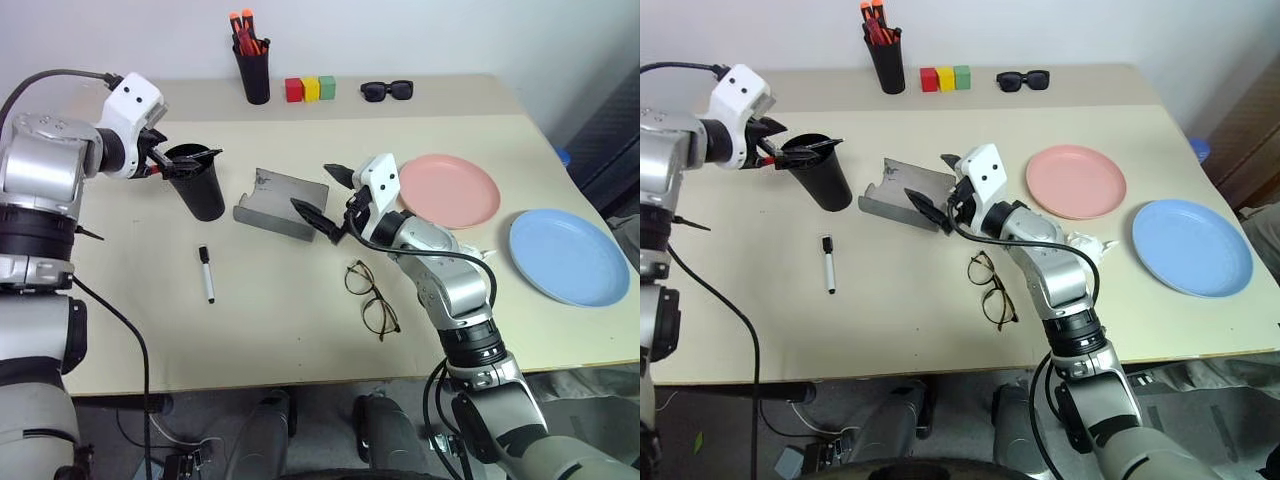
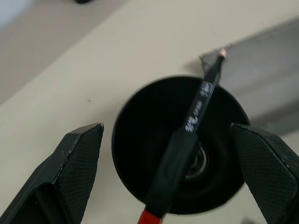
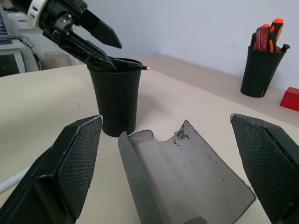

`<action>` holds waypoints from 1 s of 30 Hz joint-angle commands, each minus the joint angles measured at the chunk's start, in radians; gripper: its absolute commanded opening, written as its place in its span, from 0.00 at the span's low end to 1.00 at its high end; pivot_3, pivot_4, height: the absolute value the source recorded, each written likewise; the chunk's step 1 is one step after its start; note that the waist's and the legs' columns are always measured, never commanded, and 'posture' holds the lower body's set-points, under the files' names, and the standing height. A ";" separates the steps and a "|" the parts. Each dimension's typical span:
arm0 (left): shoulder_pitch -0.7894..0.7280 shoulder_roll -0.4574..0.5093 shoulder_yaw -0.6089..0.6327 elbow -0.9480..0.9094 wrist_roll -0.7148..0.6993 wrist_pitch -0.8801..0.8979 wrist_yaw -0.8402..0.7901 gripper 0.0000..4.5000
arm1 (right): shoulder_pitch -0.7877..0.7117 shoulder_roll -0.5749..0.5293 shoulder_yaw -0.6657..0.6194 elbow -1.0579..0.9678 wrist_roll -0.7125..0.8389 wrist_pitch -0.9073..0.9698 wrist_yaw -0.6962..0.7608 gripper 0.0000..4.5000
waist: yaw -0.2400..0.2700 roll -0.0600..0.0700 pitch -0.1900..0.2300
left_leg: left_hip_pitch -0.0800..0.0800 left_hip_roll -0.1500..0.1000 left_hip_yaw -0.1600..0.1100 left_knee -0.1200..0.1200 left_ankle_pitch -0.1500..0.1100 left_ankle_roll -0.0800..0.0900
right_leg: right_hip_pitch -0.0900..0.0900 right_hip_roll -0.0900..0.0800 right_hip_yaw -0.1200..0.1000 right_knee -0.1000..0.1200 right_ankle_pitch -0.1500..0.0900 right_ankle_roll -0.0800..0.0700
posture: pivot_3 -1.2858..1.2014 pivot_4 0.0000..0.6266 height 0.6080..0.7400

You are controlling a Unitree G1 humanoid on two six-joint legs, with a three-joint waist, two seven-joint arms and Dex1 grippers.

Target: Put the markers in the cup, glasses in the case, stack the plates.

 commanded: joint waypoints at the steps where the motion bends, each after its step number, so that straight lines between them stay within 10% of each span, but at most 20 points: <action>1: -0.045 0.001 -0.016 0.047 0.037 -0.046 -0.041 0.99 | -0.002 0.002 -0.008 -0.053 0.002 -0.018 -0.004 1.00 | 0.000 0.000 0.000 | 0.000 0.000 0.000 0.000 0.000 0.000 | 0.000 0.000 0.000 0.000 0.000 0.000 | 0.52 0.24 1.00; 5: -0.065 -0.032 -0.023 0.110 0.062 -0.076 -0.054 0.80 | -0.006 0.001 -0.009 -0.049 -0.002 -0.022 -0.004 1.00 | 0.001 0.000 0.000 | 0.000 0.000 0.000 0.000 0.000 0.000 | 0.000 0.000 0.000 0.000 0.000 0.000 | 0.52 0.24 1.00; 12: -0.071 -0.055 -0.004 0.165 0.113 -0.115 0.001 0.02 | -0.011 -0.001 -0.010 -0.044 -0.002 -0.026 -0.001 1.00 | 0.000 0.000 0.000 | 0.000 0.000 0.000 0.000 0.000 0.000 | 0.000 0.000 0.000 0.000 0.000 0.000 | 0.52 0.24 1.00; 30: -0.131 -0.080 0.105 0.260 0.098 -0.100 0.142 0.02 | -0.022 0.003 -0.004 -0.029 -0.004 -0.030 0.013 1.00 | 0.000 0.000 0.000 | 0.000 0.000 0.000 0.001 0.000 0.000 | 0.000 0.000 0.000 0.001 0.000 0.000 | 0.52 0.24 1.00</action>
